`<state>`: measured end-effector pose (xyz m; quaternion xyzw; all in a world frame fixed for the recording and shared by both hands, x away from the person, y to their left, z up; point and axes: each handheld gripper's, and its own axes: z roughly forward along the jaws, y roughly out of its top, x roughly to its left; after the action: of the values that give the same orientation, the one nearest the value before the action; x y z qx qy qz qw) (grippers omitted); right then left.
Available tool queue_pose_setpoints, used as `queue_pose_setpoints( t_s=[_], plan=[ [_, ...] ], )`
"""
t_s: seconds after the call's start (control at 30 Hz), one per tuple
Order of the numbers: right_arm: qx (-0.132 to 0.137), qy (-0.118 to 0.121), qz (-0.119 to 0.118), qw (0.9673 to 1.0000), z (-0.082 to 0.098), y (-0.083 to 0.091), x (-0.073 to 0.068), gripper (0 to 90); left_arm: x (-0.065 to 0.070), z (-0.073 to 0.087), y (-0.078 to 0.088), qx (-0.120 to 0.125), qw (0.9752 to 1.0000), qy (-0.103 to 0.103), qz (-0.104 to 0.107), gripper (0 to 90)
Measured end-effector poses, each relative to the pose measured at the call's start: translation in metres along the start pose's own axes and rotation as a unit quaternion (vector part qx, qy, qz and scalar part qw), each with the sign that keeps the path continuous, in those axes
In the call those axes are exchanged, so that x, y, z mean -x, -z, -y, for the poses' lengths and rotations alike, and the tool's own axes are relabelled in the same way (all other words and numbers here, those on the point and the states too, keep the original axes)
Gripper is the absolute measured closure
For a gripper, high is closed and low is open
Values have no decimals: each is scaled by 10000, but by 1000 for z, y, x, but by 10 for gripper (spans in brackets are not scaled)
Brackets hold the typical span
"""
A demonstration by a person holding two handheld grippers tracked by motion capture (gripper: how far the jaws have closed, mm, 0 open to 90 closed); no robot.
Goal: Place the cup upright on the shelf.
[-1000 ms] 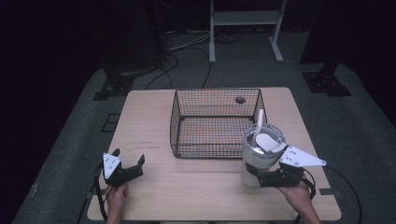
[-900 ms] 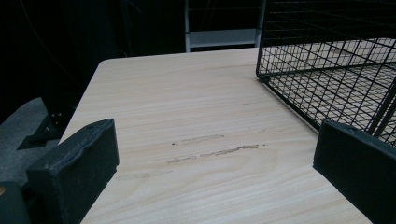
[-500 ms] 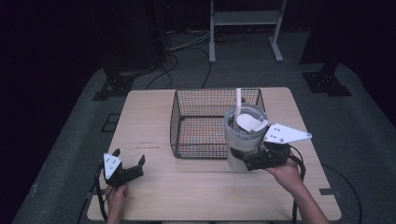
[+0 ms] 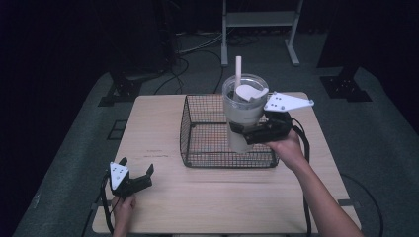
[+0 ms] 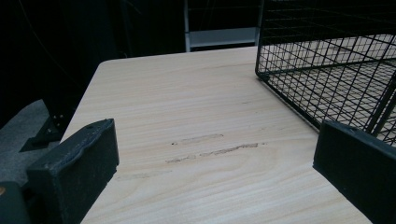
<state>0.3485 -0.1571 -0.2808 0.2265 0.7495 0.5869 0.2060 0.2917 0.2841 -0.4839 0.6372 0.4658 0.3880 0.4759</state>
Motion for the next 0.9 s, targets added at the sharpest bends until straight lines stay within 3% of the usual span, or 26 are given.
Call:
queue_pose_setpoints(
  t_s=[0.47, 0.9],
  plan=[
    [-191, -62, 118, 9997, -17, -57, 27, 77, 1, 0, 0, 13, 10000, -37, -8, 0],
    [-459, -151, 37, 9988, -2, -91, 43, 77, 1, 0, 0, 14, 10000, -45, -10, 0]
  ],
)
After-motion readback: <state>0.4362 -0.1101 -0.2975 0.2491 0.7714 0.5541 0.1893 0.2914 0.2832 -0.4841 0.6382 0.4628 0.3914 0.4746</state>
